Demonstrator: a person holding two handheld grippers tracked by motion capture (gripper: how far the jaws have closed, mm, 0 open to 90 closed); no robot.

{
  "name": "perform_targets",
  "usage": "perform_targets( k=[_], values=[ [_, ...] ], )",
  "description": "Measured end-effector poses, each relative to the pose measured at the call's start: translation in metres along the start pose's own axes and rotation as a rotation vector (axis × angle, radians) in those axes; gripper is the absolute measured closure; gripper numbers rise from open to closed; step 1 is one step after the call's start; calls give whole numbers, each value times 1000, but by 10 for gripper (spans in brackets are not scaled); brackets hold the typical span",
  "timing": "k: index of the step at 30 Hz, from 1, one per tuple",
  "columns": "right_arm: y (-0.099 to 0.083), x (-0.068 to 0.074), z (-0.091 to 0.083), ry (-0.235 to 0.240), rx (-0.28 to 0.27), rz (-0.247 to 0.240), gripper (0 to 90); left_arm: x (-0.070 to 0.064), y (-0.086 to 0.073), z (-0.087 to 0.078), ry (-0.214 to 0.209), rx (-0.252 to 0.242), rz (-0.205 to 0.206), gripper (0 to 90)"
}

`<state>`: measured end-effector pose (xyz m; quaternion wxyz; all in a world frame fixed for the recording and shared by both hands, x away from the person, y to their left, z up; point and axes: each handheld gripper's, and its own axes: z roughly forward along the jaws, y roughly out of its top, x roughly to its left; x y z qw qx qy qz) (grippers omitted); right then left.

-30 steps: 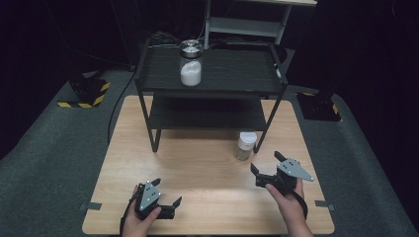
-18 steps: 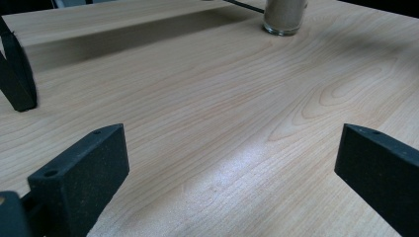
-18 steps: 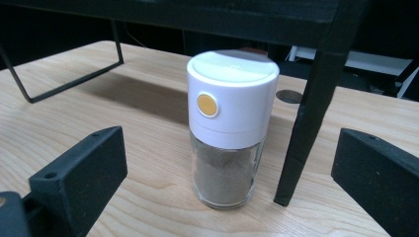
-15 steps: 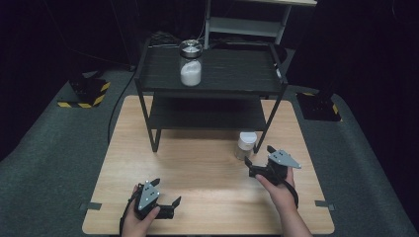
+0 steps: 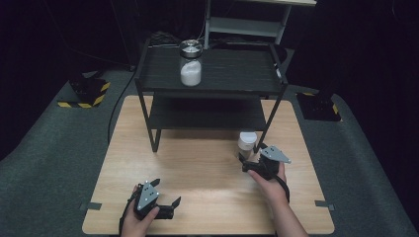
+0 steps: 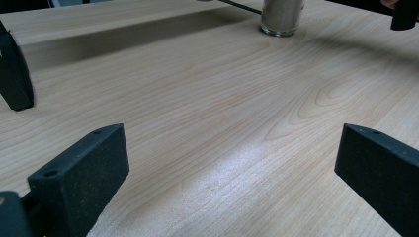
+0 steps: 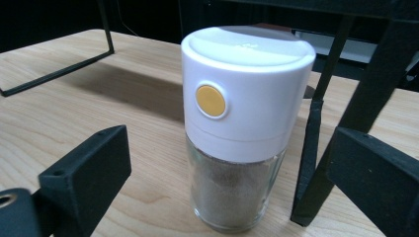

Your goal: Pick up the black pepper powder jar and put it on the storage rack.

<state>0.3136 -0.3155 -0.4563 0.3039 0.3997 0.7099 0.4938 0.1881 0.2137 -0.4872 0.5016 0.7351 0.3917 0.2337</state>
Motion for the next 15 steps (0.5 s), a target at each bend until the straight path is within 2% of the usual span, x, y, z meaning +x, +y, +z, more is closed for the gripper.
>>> perform_targets(
  k=[5, 11, 15],
  values=[
    [-1, 2, 8, -12, -2, -2, 84, 2, -1, -1, -2, -3, -15, 4],
    [-1, 3, 16, -28, -6, 9, 148, 2, -2, -1, -4, -9, -12, 4],
    [-2, 2, 21, -34, -8, 34, 201, 2, -2, -1, -5, -9, -11, 4]
  ],
)
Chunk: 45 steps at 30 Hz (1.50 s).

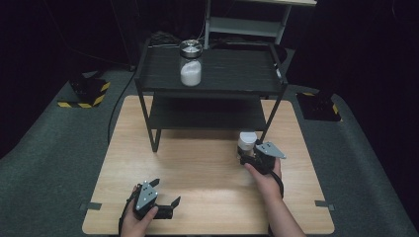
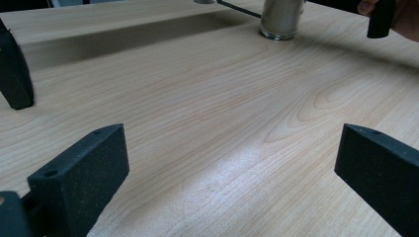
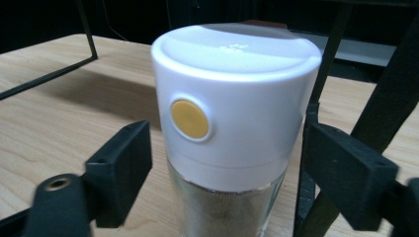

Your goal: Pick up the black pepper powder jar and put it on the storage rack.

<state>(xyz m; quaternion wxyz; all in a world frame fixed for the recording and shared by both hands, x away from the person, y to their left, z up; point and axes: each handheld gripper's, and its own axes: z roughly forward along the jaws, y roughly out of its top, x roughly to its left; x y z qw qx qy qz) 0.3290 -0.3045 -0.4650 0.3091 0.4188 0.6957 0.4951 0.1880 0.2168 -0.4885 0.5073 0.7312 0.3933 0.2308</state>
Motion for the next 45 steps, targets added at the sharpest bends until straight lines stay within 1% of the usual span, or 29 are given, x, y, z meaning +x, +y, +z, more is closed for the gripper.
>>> perform_targets(
  k=[3, 5, 9, 10, 13, 17, 20, 25, 31, 35, 38, 45],
  values=[
    [0, 1, 3, -1, 2, 2, 227, 0, 0, 0, 1, -2, -3, 4],
    [-1, 3, 5, -5, -6, -5, 244, 0, 0, 0, 1, -1, -3, 4],
    [-1, 6, 8, -17, -16, 0, 277, 1, -1, 0, -4, -3, -2, 4],
    [-1, 7, 9, -23, -15, 3, 290, 1, -1, 0, -5, -3, -3, 4],
    [-3, 4, 10, -12, -16, 25, 294, 1, -1, -1, -5, -2, -3, 4],
    [-4, 3, 10, -11, -22, 14, 301, 1, 0, 0, -8, 3, -2, 4],
    [-2, 4, 10, -11, -14, 6, 303, 1, 1, 0, -7, 4, -4, 4],
    [2, 3, 8, 4, -4, -5, 305, 2, 0, 0, -8, 2, -5, 4],
    [-2, 7, 2, 16, -13, -25, 305, 2, 0, 0, -7, 1, -4, 4],
    [-5, 7, -4, 25, -17, -17, 305, 1, 0, 0, -5, 2, 5, 4],
    [-7, 7, -9, 30, -26, -23, 305, 0, 1, 0, -3, 5, 4, 4],
    [-7, 9, -28, 44, -53, -36, 305, -1, 1, 0, 2, 8, 7, 4]
  ],
)
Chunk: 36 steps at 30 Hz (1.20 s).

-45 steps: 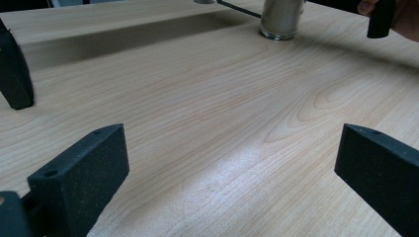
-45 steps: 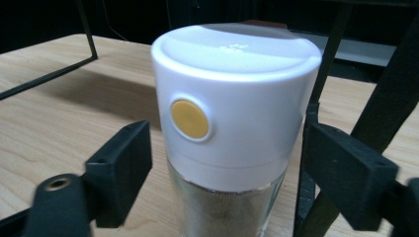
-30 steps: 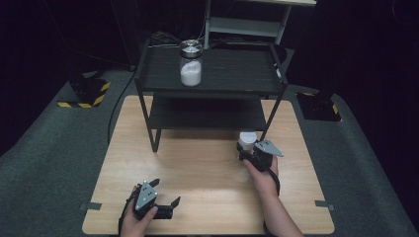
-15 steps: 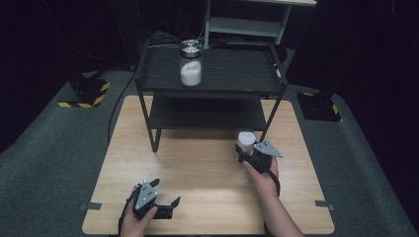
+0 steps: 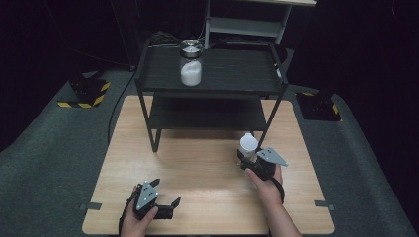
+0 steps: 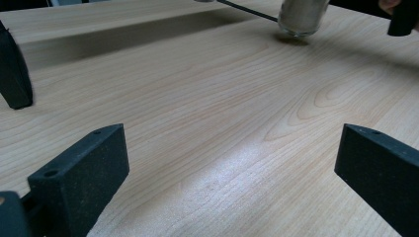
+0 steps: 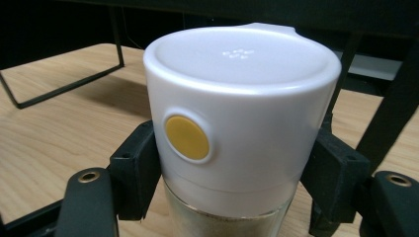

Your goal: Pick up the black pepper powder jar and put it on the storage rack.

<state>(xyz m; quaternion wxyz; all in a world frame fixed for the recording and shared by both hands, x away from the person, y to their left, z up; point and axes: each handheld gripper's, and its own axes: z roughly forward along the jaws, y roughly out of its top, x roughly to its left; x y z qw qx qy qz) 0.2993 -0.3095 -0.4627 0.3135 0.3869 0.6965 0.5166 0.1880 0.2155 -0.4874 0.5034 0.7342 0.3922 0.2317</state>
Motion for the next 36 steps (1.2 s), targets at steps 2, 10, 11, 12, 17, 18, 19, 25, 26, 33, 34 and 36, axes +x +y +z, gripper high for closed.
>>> perform_targets(
  k=[2, 10, 11, 12, 17, 18, 19, 25, 26, 33, 34, 36],
  values=[
    [0, 0, -7, 4, -12, -7, 305, 0, 0, 0, 0, 2, 2, 4],
    [2, 2, -32, 21, -60, -8, 305, -2, 1, 1, 1, 3, 13, 4],
    [2, 2, -35, 23, -64, -7, 305, -2, 1, 1, 1, 3, 13, 4],
    [3, 2, -37, 28, -66, -7, 305, -2, 1, 1, 1, 5, 13, 4],
    [5, 3, -46, 33, -80, -7, 305, -2, 1, 1, 4, 7, 12, 4],
    [6, 3, -48, 33, -83, -5, 305, -2, 1, 1, 4, 7, 12, 4],
    [6, 4, -50, 33, -88, -4, 305, -2, 1, 1, 4, 8, 13, 4],
    [11, 6, -61, 42, -118, -10, 305, -2, 1, 1, 5, 6, 12, 4],
    [12, 7, -62, 44, -122, -10, 305, -2, 1, 1, 5, 4, 13, 4],
    [19, 11, -74, 59, -161, -15, 304, -2, 1, 1, 5, 5, 12, 4],
    [20, 12, -75, 59, -166, -16, 305, -2, 1, 1, 5, 4, 12, 4],
    [21, 13, -78, 61, -174, -15, 305, -2, 1, 1, 4, 4, 10, 4]
  ],
)
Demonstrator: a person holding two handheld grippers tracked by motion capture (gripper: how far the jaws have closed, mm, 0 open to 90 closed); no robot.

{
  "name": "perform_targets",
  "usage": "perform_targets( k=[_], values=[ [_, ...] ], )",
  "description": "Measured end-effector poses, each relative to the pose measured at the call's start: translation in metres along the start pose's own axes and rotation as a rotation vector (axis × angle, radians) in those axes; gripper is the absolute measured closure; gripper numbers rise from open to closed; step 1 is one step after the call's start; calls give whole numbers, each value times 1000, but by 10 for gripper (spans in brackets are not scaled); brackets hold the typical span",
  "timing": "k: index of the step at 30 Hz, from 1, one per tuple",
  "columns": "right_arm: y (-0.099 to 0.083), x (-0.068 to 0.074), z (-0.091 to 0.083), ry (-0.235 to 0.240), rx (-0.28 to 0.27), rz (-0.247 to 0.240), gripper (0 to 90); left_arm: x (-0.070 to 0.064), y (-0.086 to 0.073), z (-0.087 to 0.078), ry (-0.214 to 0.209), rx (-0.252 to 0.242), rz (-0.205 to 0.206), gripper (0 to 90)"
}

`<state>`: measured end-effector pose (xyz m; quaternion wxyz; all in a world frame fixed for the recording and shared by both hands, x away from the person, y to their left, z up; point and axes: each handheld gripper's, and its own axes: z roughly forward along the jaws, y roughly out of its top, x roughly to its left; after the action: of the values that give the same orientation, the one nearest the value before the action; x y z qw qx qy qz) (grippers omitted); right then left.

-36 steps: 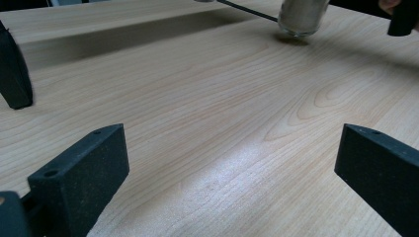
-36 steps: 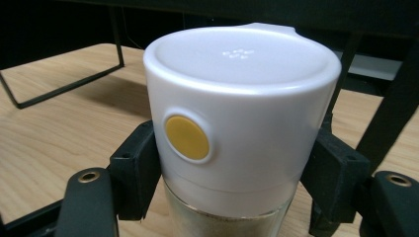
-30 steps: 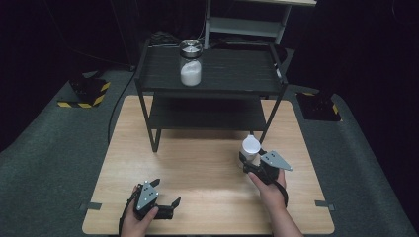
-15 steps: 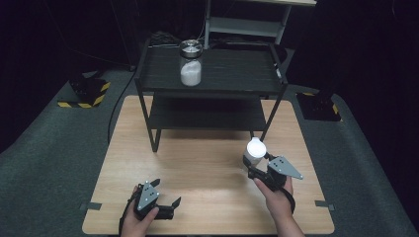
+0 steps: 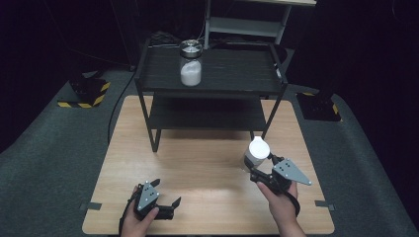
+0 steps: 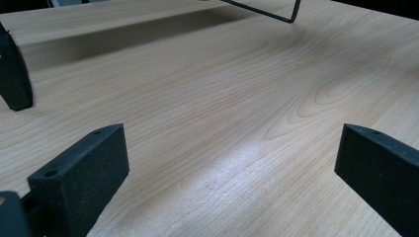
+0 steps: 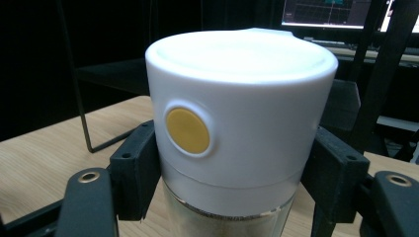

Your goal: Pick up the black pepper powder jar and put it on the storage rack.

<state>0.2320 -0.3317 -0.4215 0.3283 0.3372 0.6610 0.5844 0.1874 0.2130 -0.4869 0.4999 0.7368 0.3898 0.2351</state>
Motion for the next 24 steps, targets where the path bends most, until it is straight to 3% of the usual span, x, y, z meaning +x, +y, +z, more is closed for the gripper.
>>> perform_targets(
  k=[24],
  values=[
    [29, 9, -18, 10, -117, -1, 304, 0, 0, 0, -2, 3, -3, 4]
  ],
)
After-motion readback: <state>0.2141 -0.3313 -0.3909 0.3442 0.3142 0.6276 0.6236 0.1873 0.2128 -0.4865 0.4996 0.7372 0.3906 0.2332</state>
